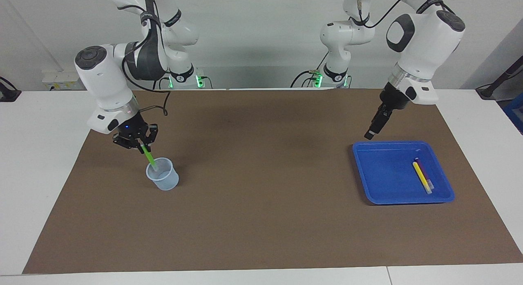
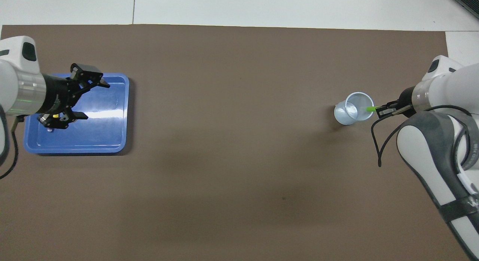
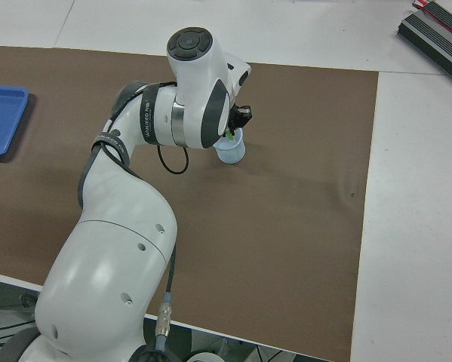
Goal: Transfer and insert pens with both arms
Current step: 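Release the pen and withdraw the right gripper while the left gripper lowers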
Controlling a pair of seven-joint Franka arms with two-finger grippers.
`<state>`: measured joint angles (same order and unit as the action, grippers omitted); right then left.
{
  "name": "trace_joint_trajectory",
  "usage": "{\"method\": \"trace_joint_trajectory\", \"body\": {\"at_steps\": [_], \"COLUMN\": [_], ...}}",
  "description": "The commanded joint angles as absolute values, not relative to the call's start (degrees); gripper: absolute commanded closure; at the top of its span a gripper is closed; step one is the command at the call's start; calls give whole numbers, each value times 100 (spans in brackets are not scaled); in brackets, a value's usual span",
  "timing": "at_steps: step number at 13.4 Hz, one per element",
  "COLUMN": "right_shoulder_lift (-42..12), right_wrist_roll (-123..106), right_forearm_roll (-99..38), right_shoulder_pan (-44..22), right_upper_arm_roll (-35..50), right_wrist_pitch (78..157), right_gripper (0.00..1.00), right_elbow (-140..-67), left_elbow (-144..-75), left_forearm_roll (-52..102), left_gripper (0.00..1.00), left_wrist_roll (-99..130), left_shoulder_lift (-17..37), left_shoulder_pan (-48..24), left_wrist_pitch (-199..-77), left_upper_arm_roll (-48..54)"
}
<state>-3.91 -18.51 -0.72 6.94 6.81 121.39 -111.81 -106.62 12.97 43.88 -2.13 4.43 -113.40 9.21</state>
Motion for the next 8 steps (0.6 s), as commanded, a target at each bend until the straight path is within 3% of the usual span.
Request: {"method": "trace_joint_trajectory", "body": {"at_steps": [1,8], "right_shoulder_lift": [-545,-694], "right_wrist_roll": [-1776,-1441], "right_forearm_roll": [44,35], "right_shoulder_pan": [712,773], "right_upper_arm_roll": [712,703], "right_wrist_pitch": [12322,12524], "right_gripper": [100,100], "right_elbow": [-11136,-11250], "left_elbow": [-11118,-11004], "left_forearm_roll": [1161,-745], "left_gripper": [0,0], "left_wrist_roll": [2862,144], "left_shoulder_lift": [-527,403], "left_shoulder_pan": [843,1291], "left_wrist_pitch": [-11250,-12127], "left_upper_arm_roll": [967,967]}}
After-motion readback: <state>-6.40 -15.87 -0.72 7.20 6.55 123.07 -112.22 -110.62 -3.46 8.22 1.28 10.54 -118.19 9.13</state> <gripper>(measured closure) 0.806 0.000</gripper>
